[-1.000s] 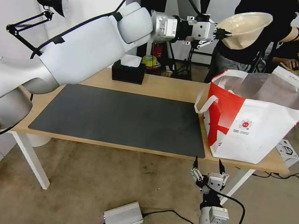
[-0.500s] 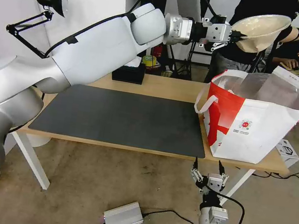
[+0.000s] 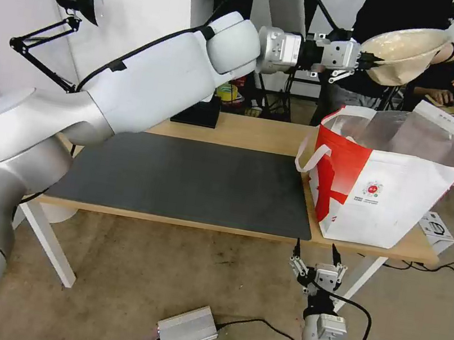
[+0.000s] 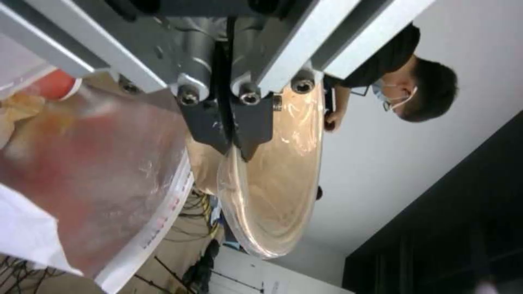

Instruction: Pick up the trash from the table and place it into the takeout bag.

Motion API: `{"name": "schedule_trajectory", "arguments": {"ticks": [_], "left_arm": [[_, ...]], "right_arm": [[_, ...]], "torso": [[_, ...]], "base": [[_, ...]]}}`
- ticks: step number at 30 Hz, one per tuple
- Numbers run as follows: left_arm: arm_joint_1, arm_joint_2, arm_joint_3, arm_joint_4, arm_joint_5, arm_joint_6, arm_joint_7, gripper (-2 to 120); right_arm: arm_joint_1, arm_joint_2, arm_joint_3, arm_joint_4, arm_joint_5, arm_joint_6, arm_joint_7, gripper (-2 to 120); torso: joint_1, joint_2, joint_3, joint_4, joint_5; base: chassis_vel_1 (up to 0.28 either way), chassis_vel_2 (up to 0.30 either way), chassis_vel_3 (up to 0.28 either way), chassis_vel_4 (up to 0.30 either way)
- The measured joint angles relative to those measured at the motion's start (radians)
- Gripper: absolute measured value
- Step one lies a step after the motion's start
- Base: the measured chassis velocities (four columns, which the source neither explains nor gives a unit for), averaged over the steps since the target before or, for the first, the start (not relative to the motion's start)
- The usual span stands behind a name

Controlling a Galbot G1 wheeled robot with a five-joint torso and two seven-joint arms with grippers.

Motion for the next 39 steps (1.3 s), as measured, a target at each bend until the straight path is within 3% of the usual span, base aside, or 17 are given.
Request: {"name": "schedule_trajectory", "arguments": {"ticks": [39], "left_arm": [[0.024,-0.052,0.014,0.020,-0.017,0.002,-0.024,0]], "right_arm": [[0.006,0.000,0.009,0.002,0.001,-0.002,0.000,86]], "torso": [[0.000,0.000,0.000,0.0000,0.0000]], "base": [[0.000,0.000,0.000,0.000]]}}
